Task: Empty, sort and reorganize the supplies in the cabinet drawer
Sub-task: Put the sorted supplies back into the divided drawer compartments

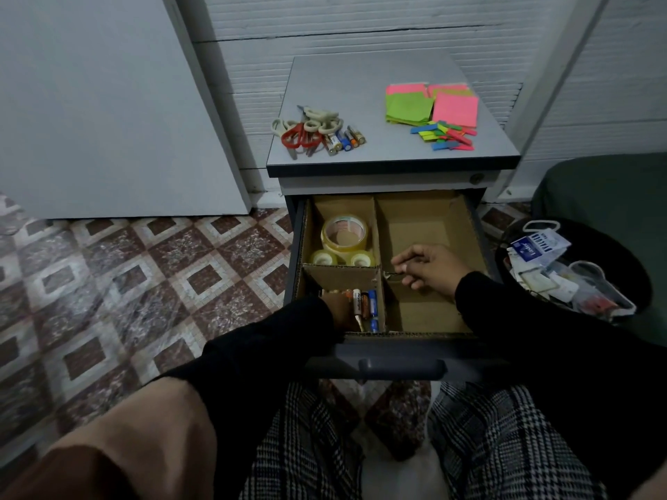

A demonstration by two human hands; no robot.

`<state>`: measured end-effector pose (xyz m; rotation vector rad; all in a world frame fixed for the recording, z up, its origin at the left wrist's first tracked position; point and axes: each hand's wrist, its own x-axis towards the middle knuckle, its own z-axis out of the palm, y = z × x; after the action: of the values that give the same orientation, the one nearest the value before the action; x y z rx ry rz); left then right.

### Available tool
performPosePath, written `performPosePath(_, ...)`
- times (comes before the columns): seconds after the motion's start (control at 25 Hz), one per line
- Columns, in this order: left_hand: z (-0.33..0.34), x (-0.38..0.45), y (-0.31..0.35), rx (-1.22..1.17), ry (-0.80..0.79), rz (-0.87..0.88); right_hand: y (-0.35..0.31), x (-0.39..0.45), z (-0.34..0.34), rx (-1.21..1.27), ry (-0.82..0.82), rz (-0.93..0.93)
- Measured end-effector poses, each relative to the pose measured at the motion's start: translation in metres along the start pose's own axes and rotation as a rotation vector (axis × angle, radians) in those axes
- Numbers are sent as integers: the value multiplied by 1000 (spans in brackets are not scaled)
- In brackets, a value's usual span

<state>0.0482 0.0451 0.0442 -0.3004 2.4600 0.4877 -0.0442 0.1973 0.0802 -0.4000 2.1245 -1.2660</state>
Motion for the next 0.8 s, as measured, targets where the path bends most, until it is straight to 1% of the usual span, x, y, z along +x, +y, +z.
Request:
performPosePath(0.08,2,1,-1,-14,-13,-21,-3,0,1,-2,-8,6)
performPosePath(0.2,5,7,-4,-50,3,-103,-4,1,3,-17,-9,13)
performPosePath(0.44,4,14,3,-110,34,-126,-4,3,11,-43,-36,15)
performPosePath(0.6,4,14,1,-183,-8,-182,-3,2,14,-49,-45,24)
performPosePath(0.68,3,13,1,-145,-46,-176,-3,2,15,-50,-47,28)
performPosePath(0.8,4,15,0,-133,-55,-163,-4,3,17,-56,-51,23)
